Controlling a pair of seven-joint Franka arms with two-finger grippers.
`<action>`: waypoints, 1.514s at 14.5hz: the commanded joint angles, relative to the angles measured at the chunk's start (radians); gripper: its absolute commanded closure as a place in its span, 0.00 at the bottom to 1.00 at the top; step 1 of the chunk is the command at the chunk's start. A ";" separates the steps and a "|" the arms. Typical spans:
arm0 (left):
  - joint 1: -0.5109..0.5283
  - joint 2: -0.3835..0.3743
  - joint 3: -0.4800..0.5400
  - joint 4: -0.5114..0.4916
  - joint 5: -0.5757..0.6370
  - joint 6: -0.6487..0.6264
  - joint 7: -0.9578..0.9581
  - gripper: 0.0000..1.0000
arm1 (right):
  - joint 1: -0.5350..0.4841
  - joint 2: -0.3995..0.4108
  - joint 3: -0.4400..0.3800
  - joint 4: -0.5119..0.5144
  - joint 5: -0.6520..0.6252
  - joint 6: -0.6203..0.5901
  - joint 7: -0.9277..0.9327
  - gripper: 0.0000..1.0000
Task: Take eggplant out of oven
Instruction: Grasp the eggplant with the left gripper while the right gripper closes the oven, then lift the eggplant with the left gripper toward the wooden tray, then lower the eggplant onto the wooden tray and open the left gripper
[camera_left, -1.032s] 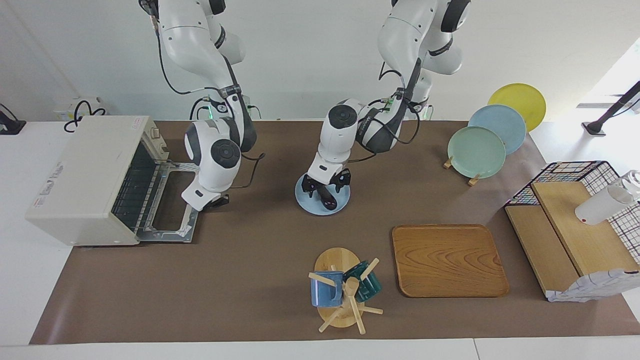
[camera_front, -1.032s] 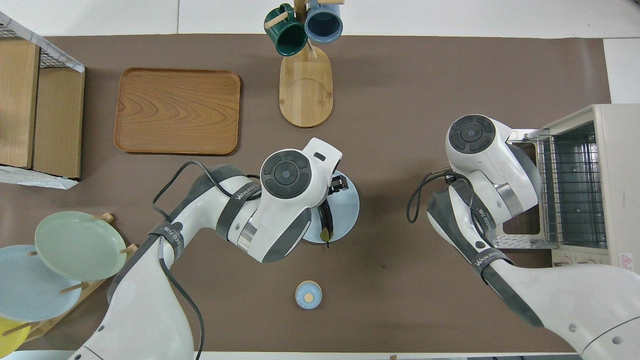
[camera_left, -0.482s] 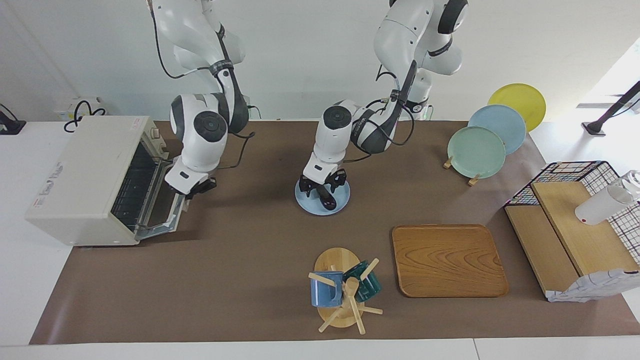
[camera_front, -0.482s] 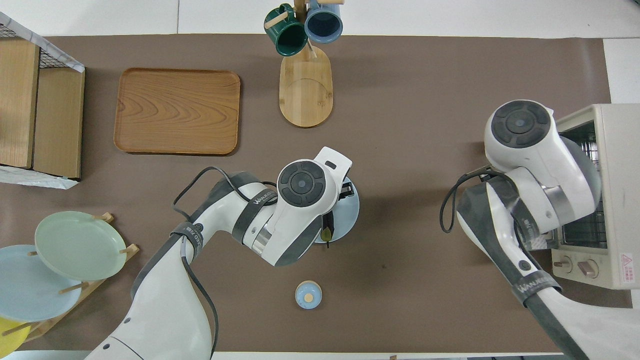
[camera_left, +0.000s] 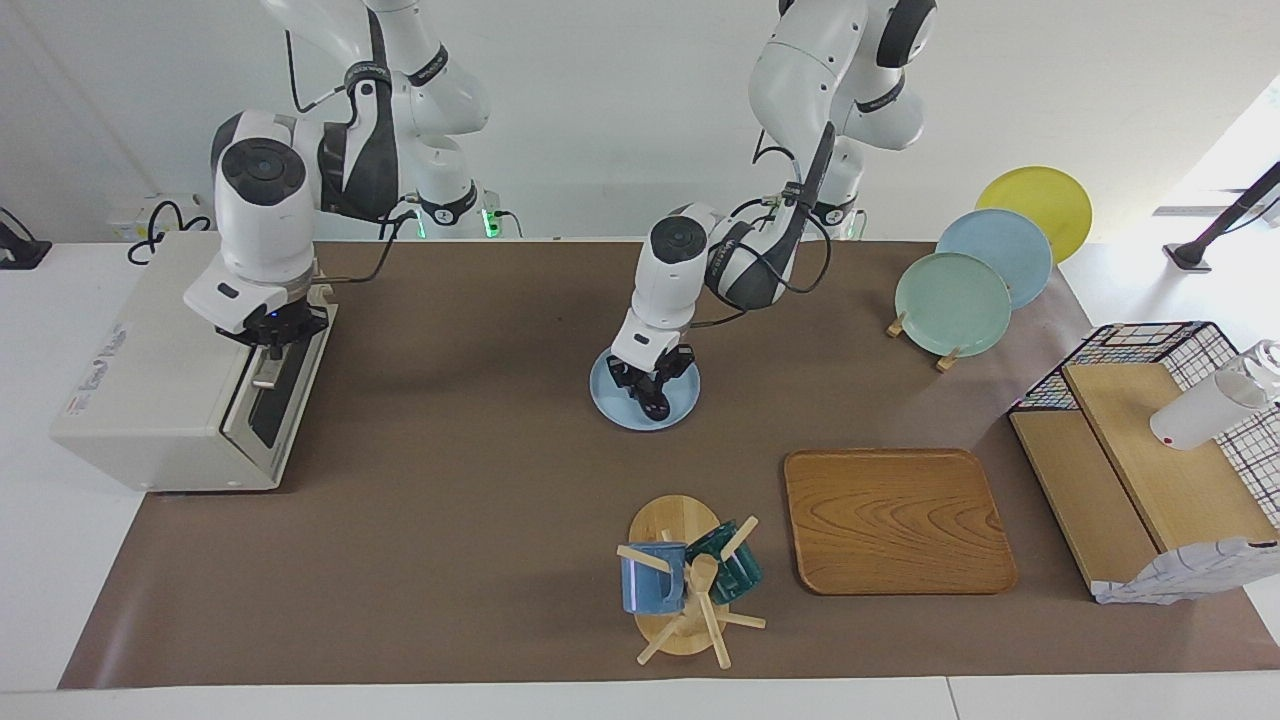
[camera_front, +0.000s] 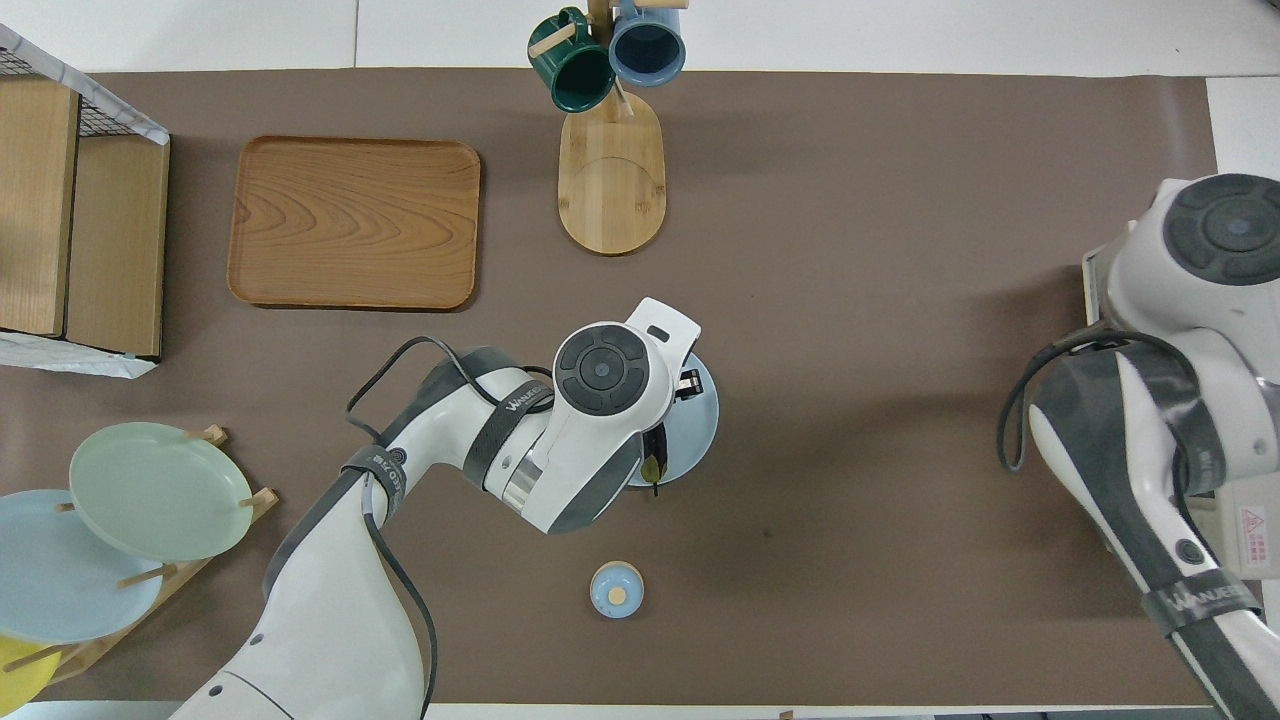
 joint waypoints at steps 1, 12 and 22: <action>0.037 -0.030 0.011 0.010 -0.006 -0.027 0.019 1.00 | 0.010 -0.016 0.021 0.134 0.133 -0.182 -0.008 1.00; 0.499 0.000 0.011 0.258 0.003 -0.269 0.553 1.00 | -0.010 0.013 0.017 0.300 0.392 -0.279 0.019 0.00; 0.607 0.209 0.009 0.380 0.077 -0.134 0.729 1.00 | 0.079 0.024 -0.022 0.357 0.376 -0.336 0.102 0.00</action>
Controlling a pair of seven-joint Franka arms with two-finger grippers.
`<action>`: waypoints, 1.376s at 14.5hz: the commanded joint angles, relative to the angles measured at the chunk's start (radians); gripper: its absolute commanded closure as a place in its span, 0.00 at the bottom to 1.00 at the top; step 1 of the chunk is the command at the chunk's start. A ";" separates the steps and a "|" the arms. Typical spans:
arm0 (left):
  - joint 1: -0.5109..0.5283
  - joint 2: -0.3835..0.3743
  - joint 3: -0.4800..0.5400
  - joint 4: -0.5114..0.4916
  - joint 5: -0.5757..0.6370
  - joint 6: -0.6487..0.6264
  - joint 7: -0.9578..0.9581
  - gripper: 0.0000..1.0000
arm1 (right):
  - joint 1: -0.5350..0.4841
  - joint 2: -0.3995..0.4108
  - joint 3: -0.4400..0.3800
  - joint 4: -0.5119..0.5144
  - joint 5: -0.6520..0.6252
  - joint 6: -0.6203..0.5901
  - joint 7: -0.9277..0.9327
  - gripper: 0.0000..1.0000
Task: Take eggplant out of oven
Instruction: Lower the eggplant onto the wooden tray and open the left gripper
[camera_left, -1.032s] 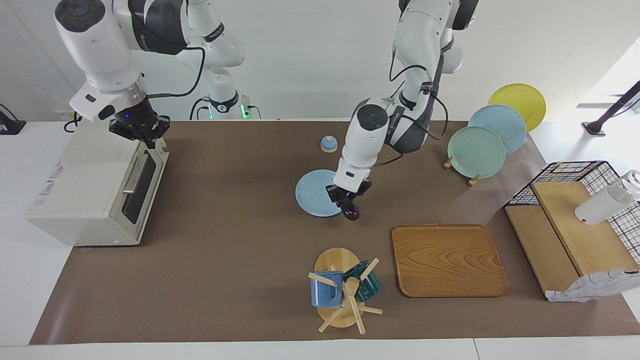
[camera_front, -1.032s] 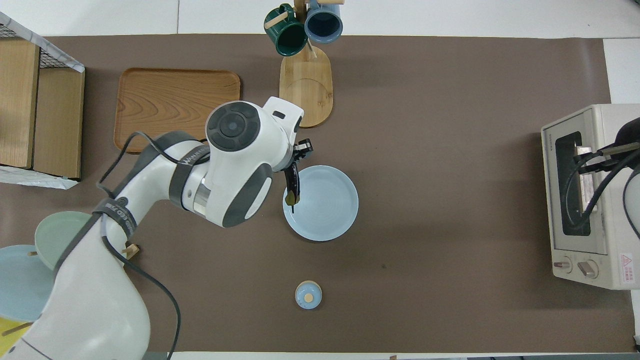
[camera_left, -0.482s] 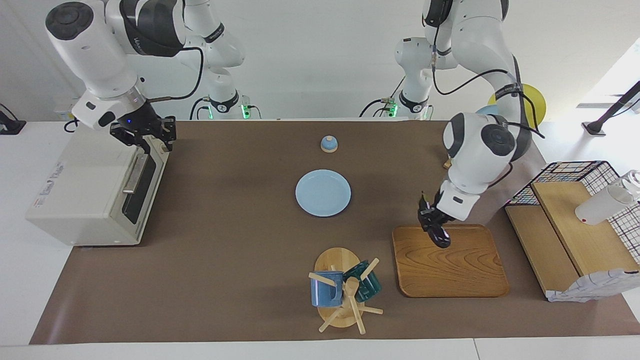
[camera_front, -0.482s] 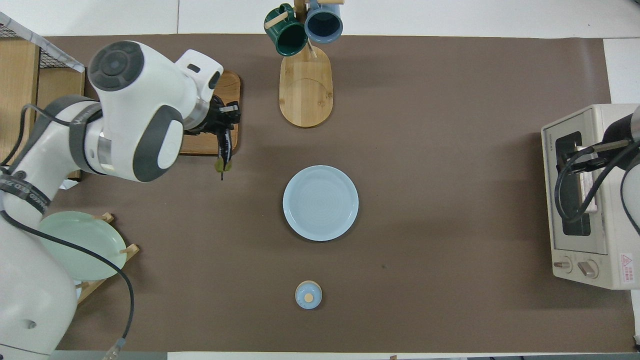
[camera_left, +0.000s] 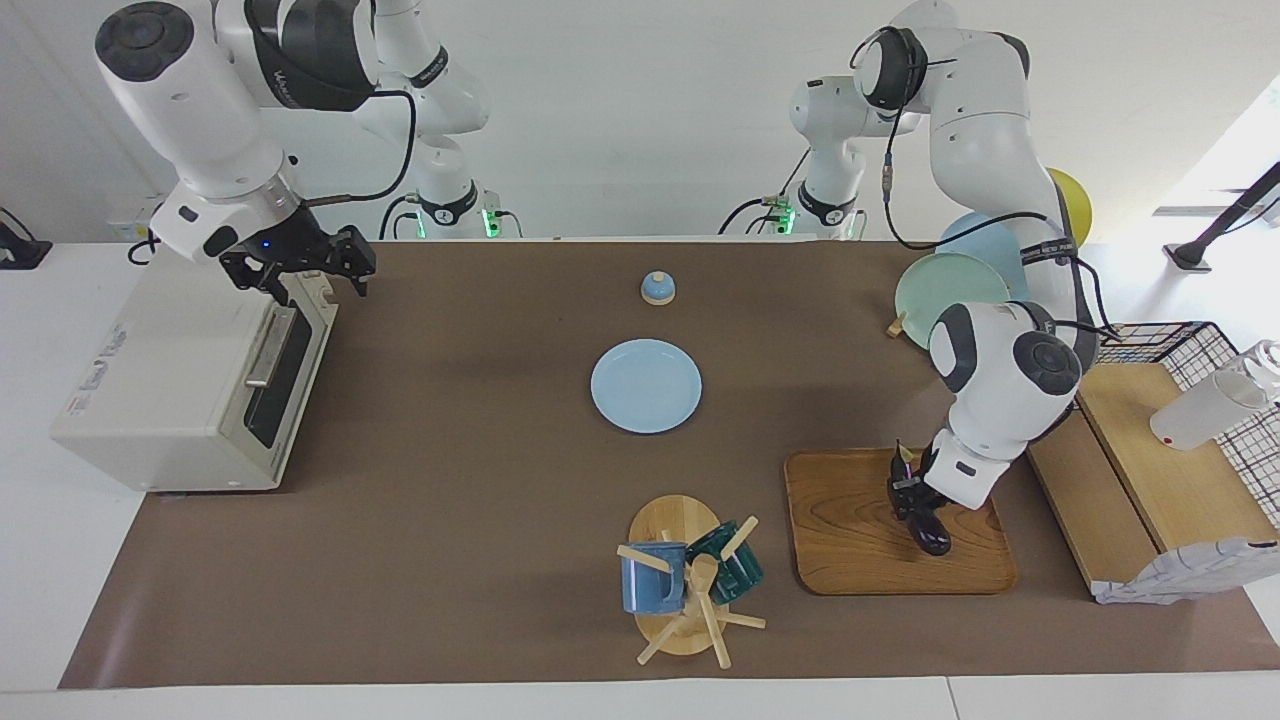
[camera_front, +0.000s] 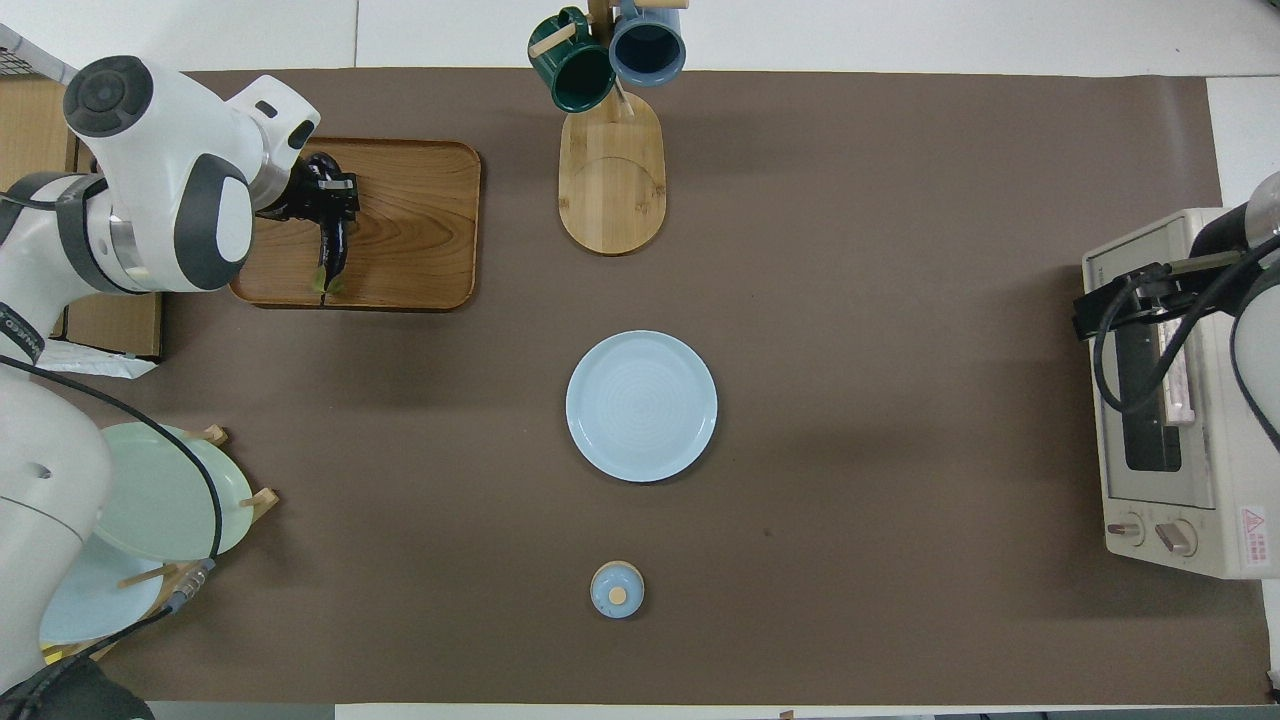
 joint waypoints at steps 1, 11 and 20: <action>-0.002 0.004 -0.001 0.009 0.023 0.014 0.015 1.00 | 0.016 -0.022 -0.015 -0.021 0.009 -0.011 0.034 0.00; -0.009 -0.149 -0.001 0.033 0.014 -0.189 -0.015 0.00 | 0.007 -0.067 -0.058 -0.080 0.012 0.025 0.032 0.00; -0.002 -0.464 -0.001 -0.029 0.023 -0.522 -0.058 0.00 | 0.019 -0.071 -0.052 -0.082 0.025 0.016 0.029 0.00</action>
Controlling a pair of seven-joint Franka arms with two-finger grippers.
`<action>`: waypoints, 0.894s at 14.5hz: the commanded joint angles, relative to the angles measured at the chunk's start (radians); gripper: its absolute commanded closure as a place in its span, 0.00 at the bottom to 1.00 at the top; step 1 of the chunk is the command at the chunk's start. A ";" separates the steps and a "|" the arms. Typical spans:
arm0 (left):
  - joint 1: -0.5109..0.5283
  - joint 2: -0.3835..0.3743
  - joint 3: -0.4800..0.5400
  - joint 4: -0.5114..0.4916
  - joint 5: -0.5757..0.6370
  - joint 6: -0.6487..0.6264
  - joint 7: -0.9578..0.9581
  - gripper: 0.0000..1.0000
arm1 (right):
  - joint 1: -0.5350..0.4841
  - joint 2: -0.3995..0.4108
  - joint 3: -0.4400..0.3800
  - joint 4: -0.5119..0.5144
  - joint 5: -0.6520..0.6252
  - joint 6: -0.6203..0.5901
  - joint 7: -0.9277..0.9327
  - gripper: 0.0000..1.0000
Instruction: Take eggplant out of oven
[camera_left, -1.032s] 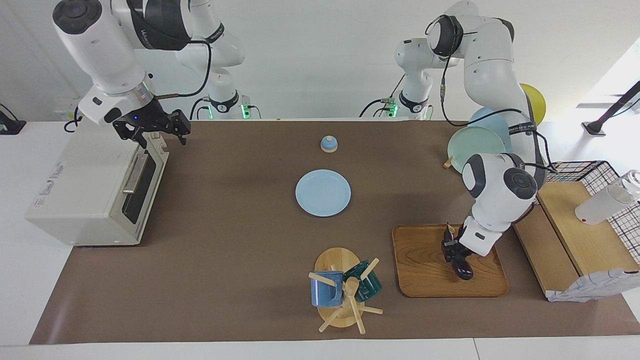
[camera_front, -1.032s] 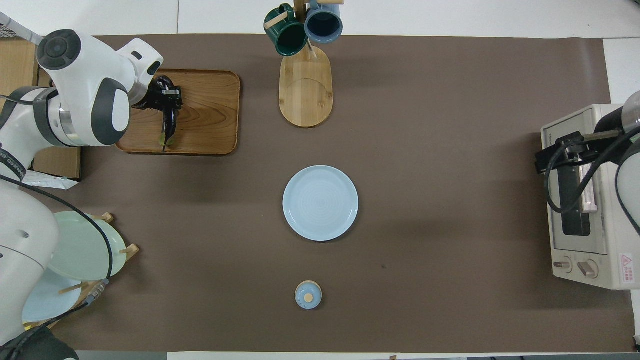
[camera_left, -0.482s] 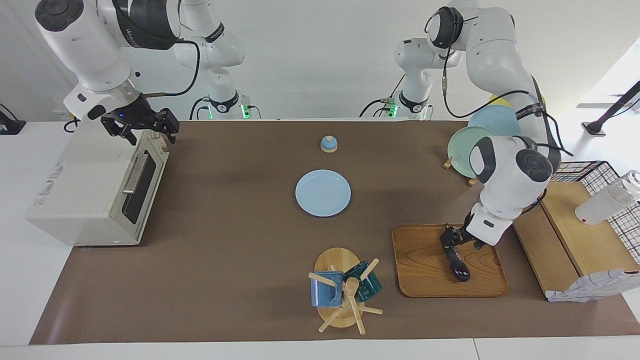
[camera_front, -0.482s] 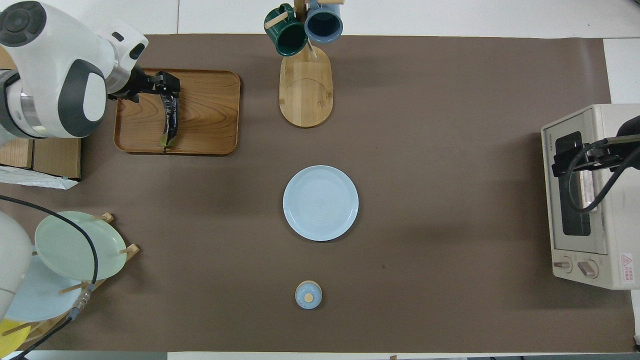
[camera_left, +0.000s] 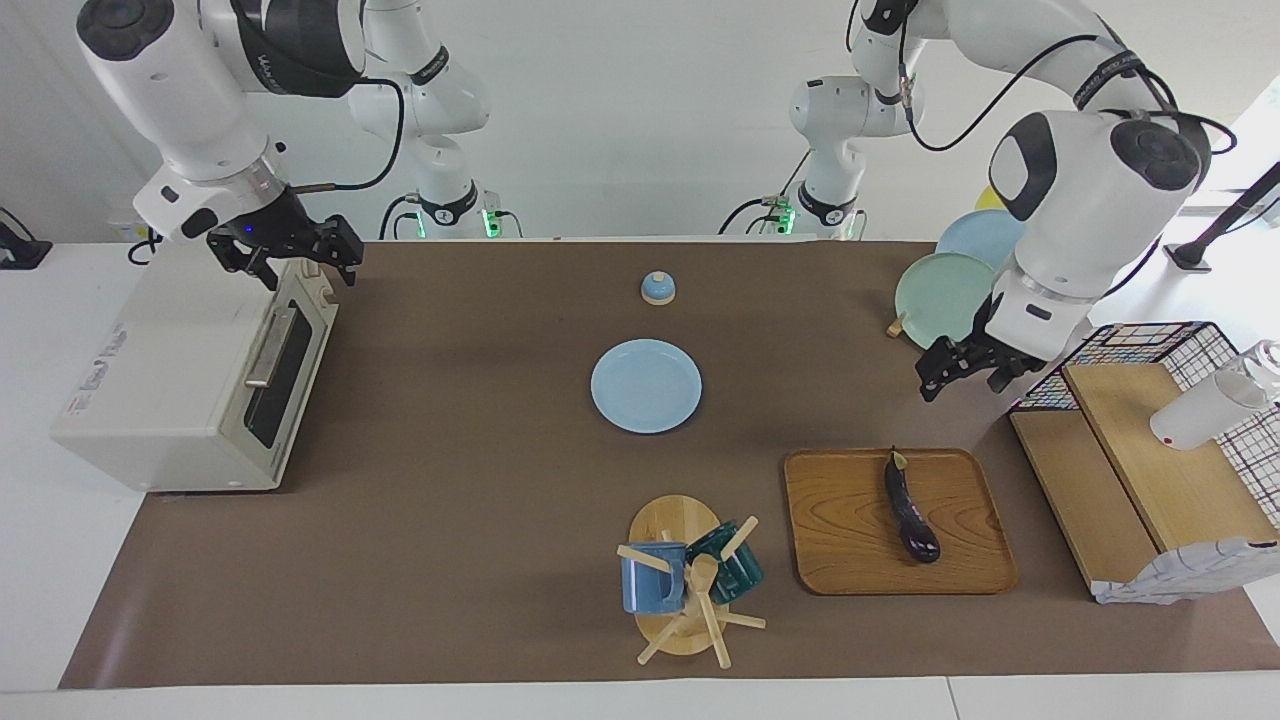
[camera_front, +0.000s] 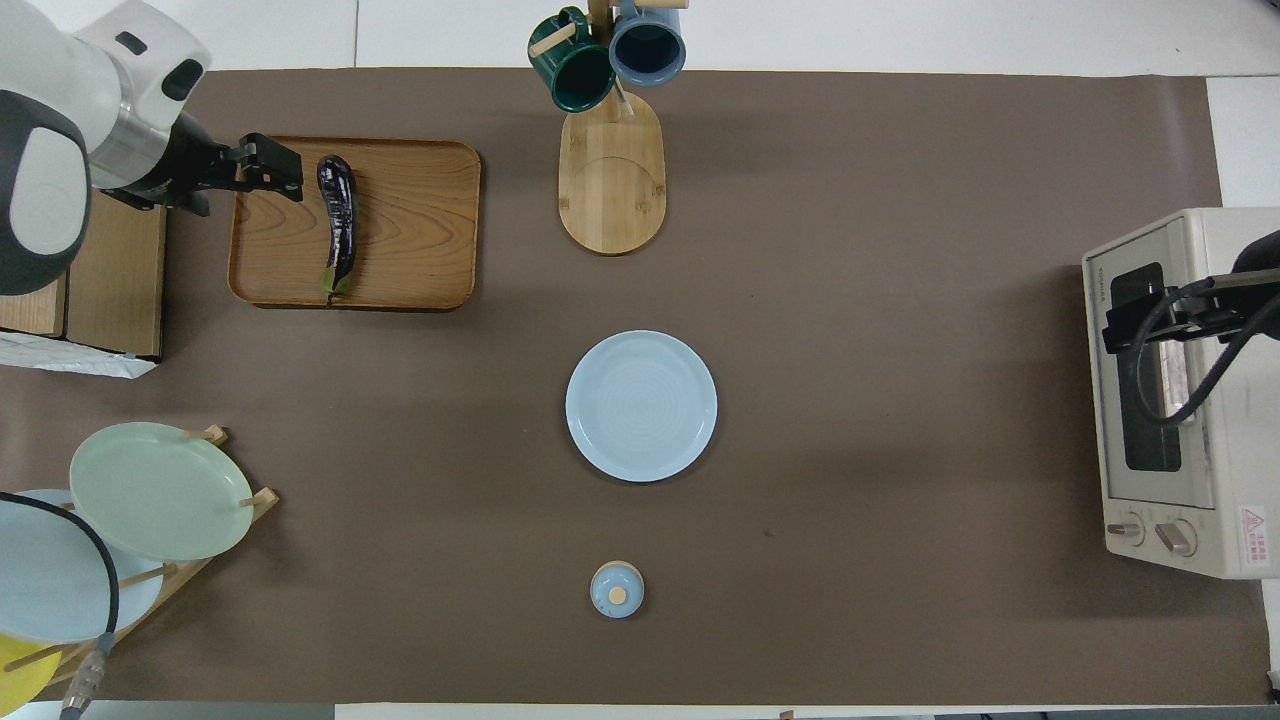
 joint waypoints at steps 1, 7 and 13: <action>-0.006 -0.119 0.001 -0.097 0.022 -0.061 -0.014 0.00 | -0.007 -0.024 0.002 -0.030 0.022 0.014 0.004 0.00; -0.018 -0.222 -0.001 -0.146 0.021 -0.213 -0.012 0.00 | -0.012 -0.024 0.002 -0.030 0.022 0.014 0.004 0.00; 0.009 -0.259 -0.008 -0.215 0.012 -0.126 -0.005 0.00 | -0.012 -0.024 0.002 -0.030 0.022 0.014 0.004 0.00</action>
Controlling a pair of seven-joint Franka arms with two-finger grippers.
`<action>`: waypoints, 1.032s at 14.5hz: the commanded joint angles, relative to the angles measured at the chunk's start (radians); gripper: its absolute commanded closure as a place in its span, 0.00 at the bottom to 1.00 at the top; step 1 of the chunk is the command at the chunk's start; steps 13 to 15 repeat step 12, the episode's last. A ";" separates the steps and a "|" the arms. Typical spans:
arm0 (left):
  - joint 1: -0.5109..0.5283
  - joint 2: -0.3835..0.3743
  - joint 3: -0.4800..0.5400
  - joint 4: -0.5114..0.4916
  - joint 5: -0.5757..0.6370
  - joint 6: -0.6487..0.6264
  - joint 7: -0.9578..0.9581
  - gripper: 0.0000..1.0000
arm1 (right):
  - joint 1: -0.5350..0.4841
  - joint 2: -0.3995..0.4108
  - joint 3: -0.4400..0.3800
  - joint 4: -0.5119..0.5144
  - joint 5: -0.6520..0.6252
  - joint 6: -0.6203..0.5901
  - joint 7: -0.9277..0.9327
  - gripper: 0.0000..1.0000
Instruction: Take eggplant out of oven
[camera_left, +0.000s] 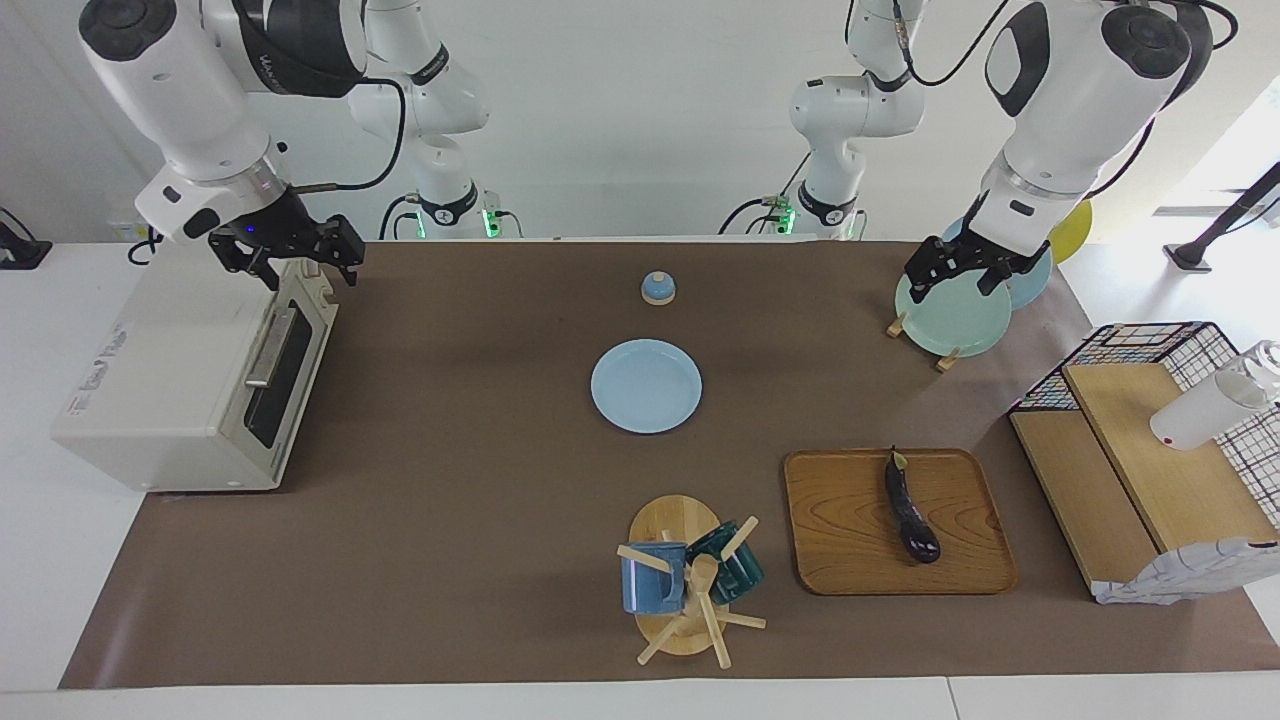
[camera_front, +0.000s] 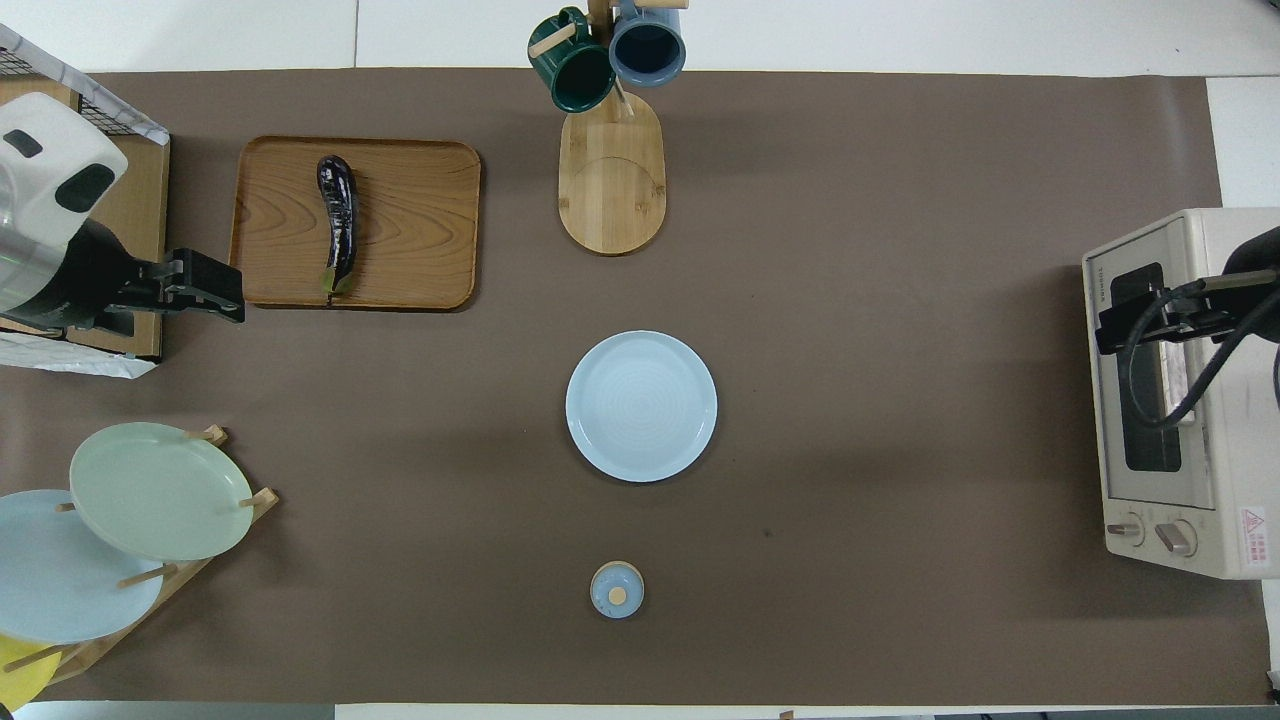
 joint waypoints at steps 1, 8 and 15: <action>0.015 -0.056 -0.005 -0.051 0.012 0.017 -0.002 0.00 | -0.010 -0.024 0.004 -0.029 0.022 0.014 0.004 0.00; 0.059 -0.081 -0.035 -0.072 -0.016 0.008 0.063 0.00 | -0.010 -0.024 0.004 -0.029 0.022 0.014 0.004 0.00; 0.058 -0.078 -0.033 -0.064 -0.025 0.001 0.063 0.00 | -0.010 -0.024 0.004 -0.029 0.022 0.014 0.004 0.00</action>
